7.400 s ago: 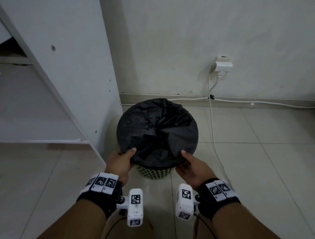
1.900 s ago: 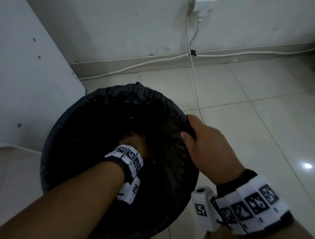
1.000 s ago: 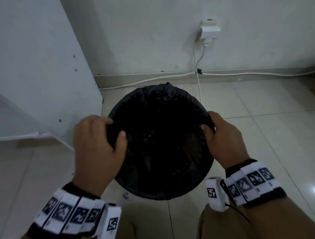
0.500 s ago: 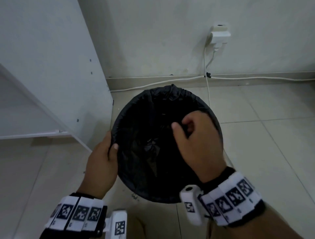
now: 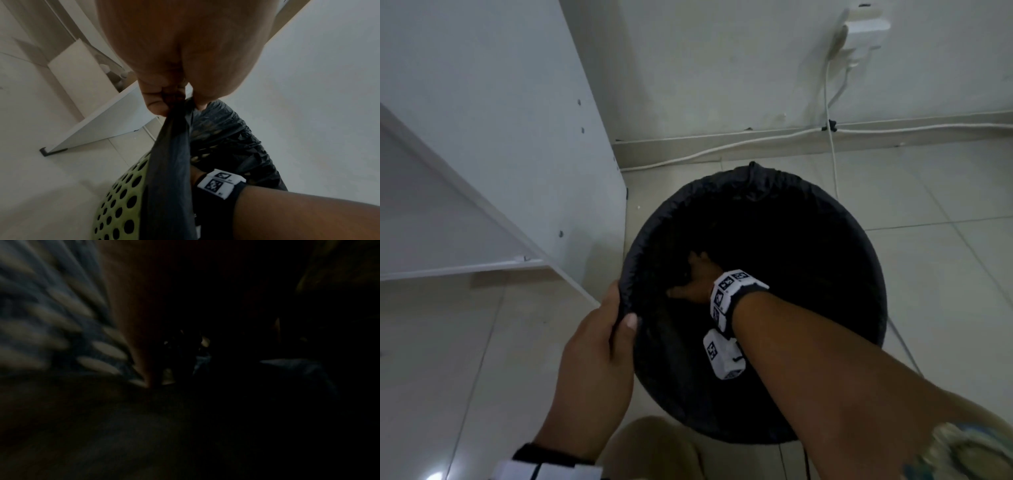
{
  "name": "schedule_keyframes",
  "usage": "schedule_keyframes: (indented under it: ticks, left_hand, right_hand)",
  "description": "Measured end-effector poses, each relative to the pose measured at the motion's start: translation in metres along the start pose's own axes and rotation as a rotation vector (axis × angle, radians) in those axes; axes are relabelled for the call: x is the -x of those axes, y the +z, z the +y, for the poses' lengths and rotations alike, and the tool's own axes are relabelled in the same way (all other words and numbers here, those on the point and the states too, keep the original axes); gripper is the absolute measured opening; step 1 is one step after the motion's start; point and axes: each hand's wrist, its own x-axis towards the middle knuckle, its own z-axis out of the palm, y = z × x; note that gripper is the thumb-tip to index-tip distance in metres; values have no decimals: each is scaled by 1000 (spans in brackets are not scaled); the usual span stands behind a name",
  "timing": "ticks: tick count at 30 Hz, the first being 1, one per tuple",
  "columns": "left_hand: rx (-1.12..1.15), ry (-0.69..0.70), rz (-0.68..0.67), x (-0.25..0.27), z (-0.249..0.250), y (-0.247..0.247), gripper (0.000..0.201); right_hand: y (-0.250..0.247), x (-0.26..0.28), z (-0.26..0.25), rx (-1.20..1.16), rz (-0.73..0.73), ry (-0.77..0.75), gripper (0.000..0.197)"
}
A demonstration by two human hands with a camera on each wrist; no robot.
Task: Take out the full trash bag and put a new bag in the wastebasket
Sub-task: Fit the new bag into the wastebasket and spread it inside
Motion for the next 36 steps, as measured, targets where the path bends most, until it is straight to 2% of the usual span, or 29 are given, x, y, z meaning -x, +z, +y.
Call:
schedule_keyframes:
  ticks: [1, 3, 6, 8, 9, 11, 13, 14, 18, 21, 22, 24, 25, 26, 28, 29, 30, 33, 36]
  left_hand:
    - [-3, 1, 1, -1, 1, 0, 46]
    - [-15, 1, 6, -1, 3, 1, 46]
    - [-9, -6, 13, -4, 6, 2, 46]
    - [4, -13, -8, -7, 8, 0, 46]
    - [13, -18, -18, -9, 8, 0, 46]
    - [26, -26, -20, -10, 8, 0, 47]
    - [33, -28, -25, -8, 8, 0, 45]
    - [29, -20, -23, -7, 9, 0, 44]
    - [3, -22, -22, -5, 9, 0, 46]
    - [-4, -44, -26, -7, 13, -1, 48]
    - [9, -43, -28, -8, 14, -2, 47]
    - [31, -46, -27, -10, 15, -3, 46]
    - [33, -53, -29, -12, 15, -3, 45]
    - [29, -62, -33, -13, 14, -4, 45]
    - [26, -73, -31, -14, 12, -4, 45]
    - [28, -78, -26, -14, 12, -4, 45]
    - [29, -84, -20, -12, 13, -4, 46]
    - [26, -110, 1, -7, 11, -2, 47]
    - [27, -97, 16, -4, 11, 1, 46]
  right_hand:
    - [-2, 0, 3, 12, -11, 12, 107]
    - [-8, 4, 1, -37, 22, 6, 94]
    - [-24, 21, -2, 36, 175, -9, 51]
    - [-28, 33, -1, -2, 301, -26, 29]
    - [-28, 38, -1, -34, 291, -17, 24]
    - [-16, 40, -4, -117, 65, 96, 21]
    - [0, 36, -12, -141, -195, 143, 28]
    - [7, 30, -13, -132, -240, 133, 34]
    - [15, 19, -11, -160, -159, 134, 35]
    - [9, 16, -4, -149, -125, 167, 58]
    - [4, 17, -3, -148, -119, 168, 58]
    - [-7, 19, 1, -161, -92, 155, 35]
    - [-14, 21, 4, -172, -51, 141, 28]
    - [-21, 23, 7, -168, 13, 141, 30]
    - [-31, 25, 20, -138, 210, 176, 45]
    - [-33, 26, 25, -141, 270, 199, 54]
    - [-33, 25, 30, -124, 261, 223, 66]
    - [-26, 17, 38, 130, 12, 279, 110]
    - [-19, 14, 36, 216, -83, 327, 124]
